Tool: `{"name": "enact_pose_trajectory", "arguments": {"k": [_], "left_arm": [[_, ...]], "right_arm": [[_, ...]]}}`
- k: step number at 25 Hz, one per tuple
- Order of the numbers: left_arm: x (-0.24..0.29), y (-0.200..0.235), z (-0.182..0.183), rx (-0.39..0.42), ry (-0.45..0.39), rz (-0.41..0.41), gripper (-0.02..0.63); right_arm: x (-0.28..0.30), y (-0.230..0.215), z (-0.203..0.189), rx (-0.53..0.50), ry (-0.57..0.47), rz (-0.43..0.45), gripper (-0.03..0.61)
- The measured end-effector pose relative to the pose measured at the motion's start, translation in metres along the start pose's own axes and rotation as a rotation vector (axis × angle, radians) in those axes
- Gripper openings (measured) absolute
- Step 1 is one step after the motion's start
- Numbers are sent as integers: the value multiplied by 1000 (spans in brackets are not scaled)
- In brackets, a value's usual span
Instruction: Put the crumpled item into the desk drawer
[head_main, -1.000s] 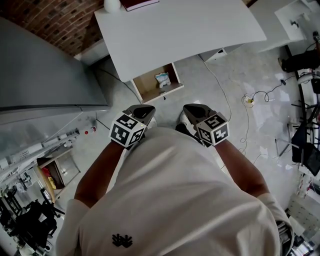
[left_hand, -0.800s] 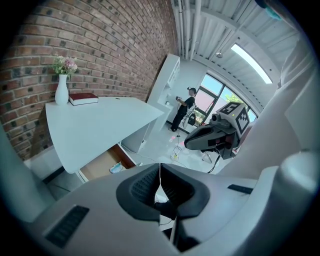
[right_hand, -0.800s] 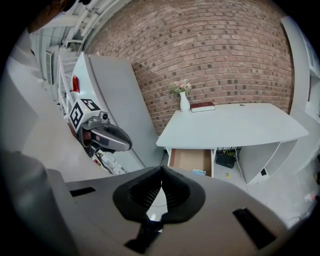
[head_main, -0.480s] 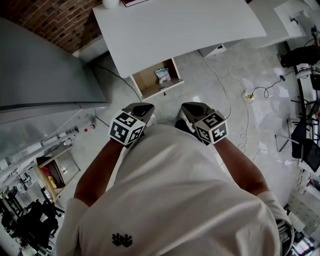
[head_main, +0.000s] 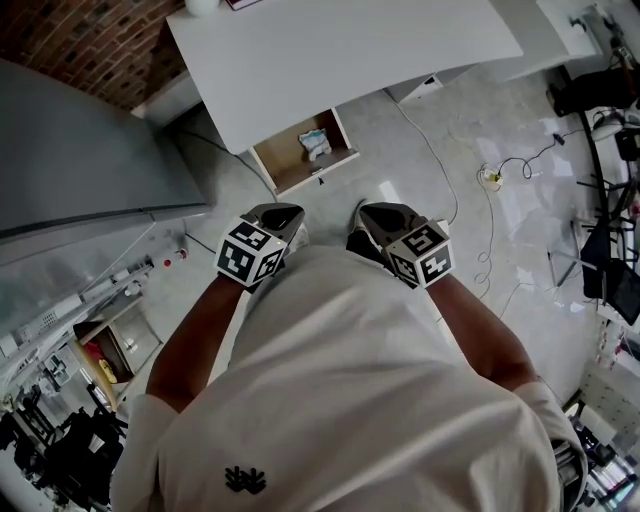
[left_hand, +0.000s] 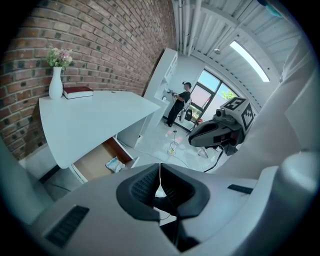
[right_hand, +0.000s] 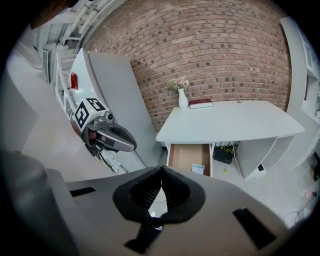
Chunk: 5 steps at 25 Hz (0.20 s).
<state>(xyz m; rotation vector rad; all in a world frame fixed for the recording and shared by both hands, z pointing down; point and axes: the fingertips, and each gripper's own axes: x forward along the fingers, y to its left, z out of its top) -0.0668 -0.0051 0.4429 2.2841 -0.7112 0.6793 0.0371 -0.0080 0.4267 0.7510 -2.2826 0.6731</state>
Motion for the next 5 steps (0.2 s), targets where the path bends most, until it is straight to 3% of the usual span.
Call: {"name": "enact_pose_trajectory", "arguments": {"k": [5], "left_arm": [[13,5,4,4,9,-2,26]], "right_arm": [[-3,-12,-4,10,3,-11,29]]}}
